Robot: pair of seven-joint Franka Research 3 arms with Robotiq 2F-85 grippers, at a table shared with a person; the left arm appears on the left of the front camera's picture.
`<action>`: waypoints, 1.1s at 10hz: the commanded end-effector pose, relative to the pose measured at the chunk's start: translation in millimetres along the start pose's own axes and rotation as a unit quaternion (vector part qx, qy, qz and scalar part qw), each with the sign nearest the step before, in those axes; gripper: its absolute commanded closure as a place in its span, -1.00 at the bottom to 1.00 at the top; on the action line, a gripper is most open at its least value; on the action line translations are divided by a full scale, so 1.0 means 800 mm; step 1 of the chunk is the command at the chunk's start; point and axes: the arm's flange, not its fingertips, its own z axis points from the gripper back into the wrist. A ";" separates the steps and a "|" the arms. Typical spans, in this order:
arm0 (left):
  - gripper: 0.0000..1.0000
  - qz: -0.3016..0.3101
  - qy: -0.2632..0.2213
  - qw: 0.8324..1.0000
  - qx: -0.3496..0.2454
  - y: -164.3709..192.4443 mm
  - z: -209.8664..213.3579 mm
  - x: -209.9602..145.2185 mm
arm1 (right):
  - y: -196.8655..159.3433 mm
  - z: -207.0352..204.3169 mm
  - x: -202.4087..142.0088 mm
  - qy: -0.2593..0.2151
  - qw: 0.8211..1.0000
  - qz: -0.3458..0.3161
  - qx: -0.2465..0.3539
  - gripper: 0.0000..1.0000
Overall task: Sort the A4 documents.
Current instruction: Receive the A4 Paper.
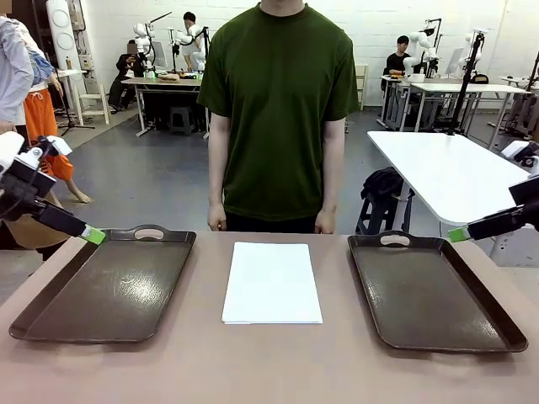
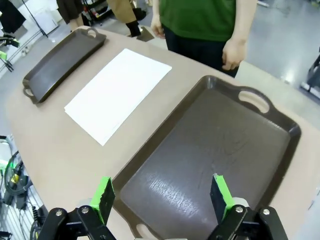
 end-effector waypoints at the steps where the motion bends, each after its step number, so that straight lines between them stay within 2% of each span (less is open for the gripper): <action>1: -1.00 0.019 -0.017 1.000 -0.011 0.002 0.012 -0.019 | 0.017 0.010 -0.015 -0.019 0.999 0.028 -0.006 -1.00; 3: -1.00 0.020 -0.021 1.000 -0.006 0.005 0.020 -0.019 | 0.013 0.017 -0.012 -0.029 0.999 0.031 0.001 -1.00; 6: -1.00 0.019 -0.028 0.999 -0.011 0.004 0.017 -0.018 | 0.011 0.002 -0.010 -0.002 0.998 0.049 0.037 -1.00; 10: -1.00 0.025 -0.025 0.999 -0.012 0.005 0.013 -0.020 | 0.012 -0.007 -0.009 0.006 0.998 0.051 0.043 -1.00; 11: -1.00 0.042 -0.017 0.999 -0.016 0.006 0.010 -0.018 | 0.012 0.001 -0.003 0.007 0.998 0.043 0.037 -1.00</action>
